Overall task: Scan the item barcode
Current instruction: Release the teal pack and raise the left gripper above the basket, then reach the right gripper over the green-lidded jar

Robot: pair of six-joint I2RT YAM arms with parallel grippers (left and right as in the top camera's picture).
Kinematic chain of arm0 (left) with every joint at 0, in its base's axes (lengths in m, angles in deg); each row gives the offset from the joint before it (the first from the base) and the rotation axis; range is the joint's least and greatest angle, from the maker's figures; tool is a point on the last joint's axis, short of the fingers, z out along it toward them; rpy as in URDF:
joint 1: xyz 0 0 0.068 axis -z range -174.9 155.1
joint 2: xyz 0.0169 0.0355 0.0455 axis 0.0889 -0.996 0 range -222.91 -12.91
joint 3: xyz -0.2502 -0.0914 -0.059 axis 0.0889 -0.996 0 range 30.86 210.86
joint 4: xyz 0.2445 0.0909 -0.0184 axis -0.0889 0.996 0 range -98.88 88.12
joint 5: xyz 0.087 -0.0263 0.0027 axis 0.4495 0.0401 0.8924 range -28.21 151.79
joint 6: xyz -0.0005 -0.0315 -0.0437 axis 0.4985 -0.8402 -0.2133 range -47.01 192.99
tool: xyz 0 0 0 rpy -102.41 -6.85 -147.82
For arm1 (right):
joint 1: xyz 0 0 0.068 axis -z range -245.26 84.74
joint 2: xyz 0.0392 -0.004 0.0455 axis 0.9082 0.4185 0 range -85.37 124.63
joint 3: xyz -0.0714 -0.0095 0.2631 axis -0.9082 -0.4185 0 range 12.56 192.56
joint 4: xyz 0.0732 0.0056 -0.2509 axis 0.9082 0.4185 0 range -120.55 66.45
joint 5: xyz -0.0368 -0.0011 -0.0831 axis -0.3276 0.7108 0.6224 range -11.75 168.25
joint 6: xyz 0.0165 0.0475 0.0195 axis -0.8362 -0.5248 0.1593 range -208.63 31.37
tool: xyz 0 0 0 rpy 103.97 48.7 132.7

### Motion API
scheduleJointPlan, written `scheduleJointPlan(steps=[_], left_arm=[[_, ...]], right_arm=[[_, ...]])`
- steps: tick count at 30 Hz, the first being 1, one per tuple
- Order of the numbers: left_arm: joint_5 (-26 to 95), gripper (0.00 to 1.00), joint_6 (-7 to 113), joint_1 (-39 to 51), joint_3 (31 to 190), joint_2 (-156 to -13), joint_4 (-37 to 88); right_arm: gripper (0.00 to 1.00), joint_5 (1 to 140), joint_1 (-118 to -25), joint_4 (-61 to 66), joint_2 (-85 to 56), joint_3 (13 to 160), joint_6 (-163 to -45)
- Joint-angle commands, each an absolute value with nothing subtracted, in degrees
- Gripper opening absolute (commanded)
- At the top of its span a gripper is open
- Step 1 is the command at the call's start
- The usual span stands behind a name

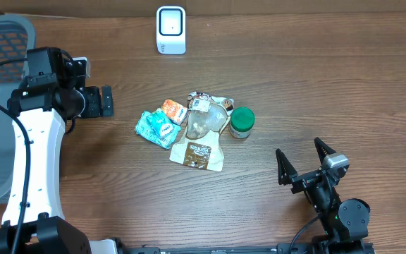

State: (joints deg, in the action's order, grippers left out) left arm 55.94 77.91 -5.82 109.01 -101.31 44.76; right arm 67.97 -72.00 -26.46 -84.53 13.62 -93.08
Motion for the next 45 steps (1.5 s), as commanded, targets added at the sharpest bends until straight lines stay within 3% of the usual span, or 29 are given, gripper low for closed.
scheduleJointPlan(steps=[1, 17, 27, 36, 45], left_arm=[[54.9, 1.0, 79.4, -5.8, 109.4, -101.3, 44.8], [54.9, 1.0, 79.4, -5.8, 109.4, -101.3, 44.9], [54.9, 1.0, 79.4, -5.8, 109.4, -101.3, 44.8], [54.9, 1.0, 79.4, -5.8, 109.4, -101.3, 44.8], [54.9, 1.0, 79.4, -5.8, 109.4, -101.3, 44.9]], right_arm=[[1.0, 67.7, -71.7, -26.8, -85.2, 13.0, -93.1], [1.0, 67.1, -71.7, -27.4, -85.2, 13.0, -93.1], [1.0, 57.5, -71.7, -27.2, -85.2, 15.2, -93.3], [1.0, 55.4, -71.7, -20.1, -80.5, 27.9, -94.3], [1.0, 52.5, -71.7, -6.1, -62.0, 48.2, -94.3]])
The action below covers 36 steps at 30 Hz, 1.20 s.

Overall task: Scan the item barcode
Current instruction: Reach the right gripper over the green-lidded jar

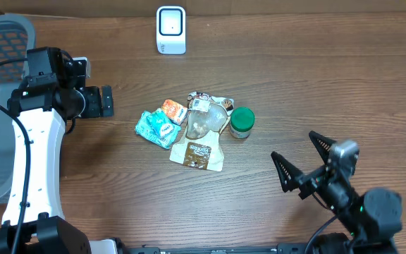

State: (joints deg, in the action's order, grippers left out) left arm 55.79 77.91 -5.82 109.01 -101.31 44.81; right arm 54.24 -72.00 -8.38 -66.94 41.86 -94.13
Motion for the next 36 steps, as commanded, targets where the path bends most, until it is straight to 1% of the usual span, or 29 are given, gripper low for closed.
scheduleJointPlan(steps=[1, 12, 17, 22, 28, 36], left_arm=[[54.9, 1.0, 79.4, -5.8, 109.4, -101.3, 44.8], [54.9, 1.0, 79.4, -5.8, 109.4, -101.3, 44.9], [54.9, 1.0, 79.4, -5.8, 109.4, -101.3, 44.8], [54.9, 1.0, 79.4, -5.8, 109.4, -101.3, 44.9], [54.9, 1.0, 79.4, -5.8, 109.4, -101.3, 44.9], [54.9, 1.0, 79.4, -5.8, 109.4, -101.3, 44.9]], right_arm=[[1.0, 52.4, -71.7, -4.1, -59.5, 50.7, -94.3], [1.0, 52.4, -71.7, 24.3, -29.7, 81.9, -94.3], [1.0, 51.8, -71.7, 33.3, -19.2, 91.6, -94.4], [1.0, 50.6, -71.7, 31.8, -13.0, 92.5, -94.8], [1.0, 42.9, -71.7, 29.7, -7.6, 92.5, -94.8], [1.0, 42.8, -71.7, 29.4, -3.9, 92.5, -94.8]])
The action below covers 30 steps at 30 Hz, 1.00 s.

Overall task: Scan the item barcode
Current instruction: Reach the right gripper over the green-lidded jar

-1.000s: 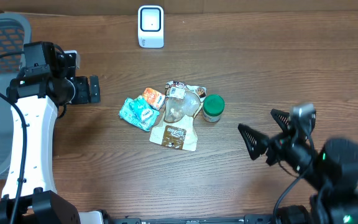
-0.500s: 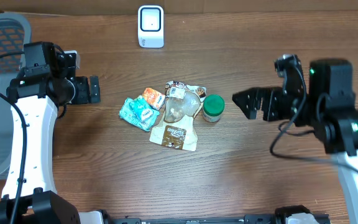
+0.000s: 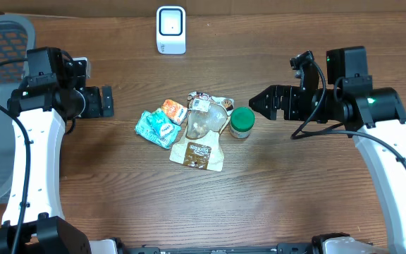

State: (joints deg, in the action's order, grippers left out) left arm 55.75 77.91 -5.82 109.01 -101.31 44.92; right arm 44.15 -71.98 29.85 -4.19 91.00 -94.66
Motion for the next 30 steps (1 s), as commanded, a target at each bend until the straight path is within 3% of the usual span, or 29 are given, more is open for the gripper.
scheduleJointPlan(steps=[1, 6, 11, 23, 30], left_arm=[[54.9, 1.0, 79.4, -5.8, 109.4, -101.3, 44.8], [54.9, 1.0, 79.4, -5.8, 109.4, -101.3, 44.9], [54.9, 0.99, 79.4, -5.8, 109.4, -101.3, 44.9], [54.9, 1.0, 79.4, -5.8, 109.4, -101.3, 44.8], [54.9, 1.0, 79.4, -5.8, 109.4, -101.3, 44.9]], right_arm=[[1.0, 42.8, -71.7, 29.4, -3.9, 92.5, -94.8], [0.99, 42.8, -71.7, 29.1, -3.8, 92.5, -94.8], [0.87, 49.1, -71.7, 29.1, -3.5, 92.5, -99.9], [0.88, 60.7, -74.4, 23.4, 0.1, 93.3, -108.2], [0.89, 70.4, -81.0, 27.9, 6.9, 105.2, -107.4]])
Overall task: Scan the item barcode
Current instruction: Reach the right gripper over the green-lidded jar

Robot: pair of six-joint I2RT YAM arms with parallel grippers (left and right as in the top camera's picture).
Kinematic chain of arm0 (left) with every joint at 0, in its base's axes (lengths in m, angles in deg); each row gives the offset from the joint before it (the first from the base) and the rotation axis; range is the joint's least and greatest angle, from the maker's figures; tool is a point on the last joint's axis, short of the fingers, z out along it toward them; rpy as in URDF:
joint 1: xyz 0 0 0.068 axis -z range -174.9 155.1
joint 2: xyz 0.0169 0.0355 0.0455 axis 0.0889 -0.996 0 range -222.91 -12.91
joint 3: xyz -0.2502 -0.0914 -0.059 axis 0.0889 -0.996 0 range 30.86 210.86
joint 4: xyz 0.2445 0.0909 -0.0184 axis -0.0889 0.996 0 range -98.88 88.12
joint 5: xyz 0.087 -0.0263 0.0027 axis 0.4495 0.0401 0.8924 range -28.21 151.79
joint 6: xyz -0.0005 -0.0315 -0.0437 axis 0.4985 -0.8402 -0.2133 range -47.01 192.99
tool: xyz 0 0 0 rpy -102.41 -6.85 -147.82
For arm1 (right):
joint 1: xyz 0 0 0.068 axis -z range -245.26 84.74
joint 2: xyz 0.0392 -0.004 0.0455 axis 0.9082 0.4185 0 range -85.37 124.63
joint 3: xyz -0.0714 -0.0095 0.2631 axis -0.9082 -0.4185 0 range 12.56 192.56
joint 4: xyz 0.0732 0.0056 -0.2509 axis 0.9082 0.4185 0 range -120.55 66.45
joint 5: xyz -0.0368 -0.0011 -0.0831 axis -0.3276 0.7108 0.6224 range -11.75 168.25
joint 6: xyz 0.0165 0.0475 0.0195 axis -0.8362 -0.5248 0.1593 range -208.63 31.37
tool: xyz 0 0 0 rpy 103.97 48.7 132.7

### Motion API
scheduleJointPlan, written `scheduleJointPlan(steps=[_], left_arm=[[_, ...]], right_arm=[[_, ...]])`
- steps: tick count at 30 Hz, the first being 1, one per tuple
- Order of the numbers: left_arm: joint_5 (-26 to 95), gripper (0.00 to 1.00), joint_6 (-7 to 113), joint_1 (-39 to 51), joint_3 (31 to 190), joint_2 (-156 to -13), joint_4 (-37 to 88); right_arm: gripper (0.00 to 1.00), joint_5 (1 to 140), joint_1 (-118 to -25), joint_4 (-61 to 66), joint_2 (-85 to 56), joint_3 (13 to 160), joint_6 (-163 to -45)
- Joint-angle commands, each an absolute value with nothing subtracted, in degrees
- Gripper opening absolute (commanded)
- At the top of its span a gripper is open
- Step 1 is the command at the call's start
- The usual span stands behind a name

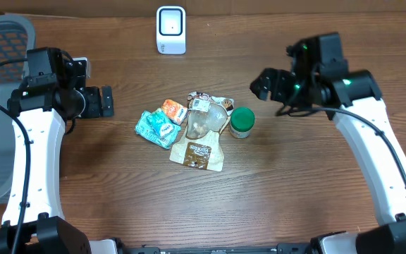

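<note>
The white barcode scanner (170,29) stands at the table's far edge. A pile of items lies mid-table: a teal packet (156,128), an orange packet (174,111), a clear bag (204,121), a brown pouch (198,154) and a green-lidded jar (242,122). My right gripper (262,84) hangs open and empty, tipped down just right of and beyond the jar. To the left of the pile, my left gripper (107,101) is open and holds nothing.
A grey mesh basket sits at the left table edge, behind the left arm. The wooden table (273,190) is bare in front of the pile and on the right.
My right gripper has shifted slightly farther back and its wrist has tilted; it is still beside the green-lidded jar. The left arm and the items have not moved.
My right gripper first rested open at the front right edge of the table, then was raised a little there. Later it was stretched out toward the green-lidded jar, and now hovers just beyond it. The left arm stayed put throughout.
</note>
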State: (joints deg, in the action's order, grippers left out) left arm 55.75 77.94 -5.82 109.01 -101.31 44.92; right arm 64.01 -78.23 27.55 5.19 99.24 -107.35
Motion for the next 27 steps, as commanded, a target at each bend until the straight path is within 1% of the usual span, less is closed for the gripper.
scheduleJointPlan(steps=[1, 3, 7, 9, 16, 22, 25, 27], left_arm=[[54.9, 1.0, 79.4, -5.8, 109.4, -101.3, 44.9], [54.9, 0.99, 79.4, -5.8, 109.4, -101.3, 44.9], [54.9, 1.0, 79.4, -5.8, 109.4, -101.3, 44.8], [54.9, 0.99, 79.4, -5.8, 109.4, -101.3, 44.9], [54.9, 1.0, 79.4, -5.8, 109.4, -101.3, 44.9], [54.9, 1.0, 79.4, -5.8, 109.4, -101.3, 44.9], [54.9, 1.0, 79.4, -5.8, 109.4, -101.3, 44.8], [54.9, 0.99, 79.4, -5.8, 109.4, -101.3, 44.8]], right_arm=[[0.89, 72.5, -82.4, 28.4, 8.1, 106.9, -107.0], [0.89, 76.2, -84.9, 28.8, 10.6, 109.5, -106.6], [0.89, 78.7, -88.1, 28.2, 15.4, 110.1, -106.7], [0.92, 78.8, -88.8, 28.7, 18.1, 110.1, -107.5], [0.97, 78.8, -89.6, 32.6, 24.9, 110.0, -111.4], [0.97, 78.9, -89.6, 35.2, 27.8, 110.0, -111.8], [0.96, 79.1, -89.6, 36.4, 28.6, 110.0, -116.1], [0.96, 79.1, -89.6, 37.6, 29.2, 110.0, -121.0]])
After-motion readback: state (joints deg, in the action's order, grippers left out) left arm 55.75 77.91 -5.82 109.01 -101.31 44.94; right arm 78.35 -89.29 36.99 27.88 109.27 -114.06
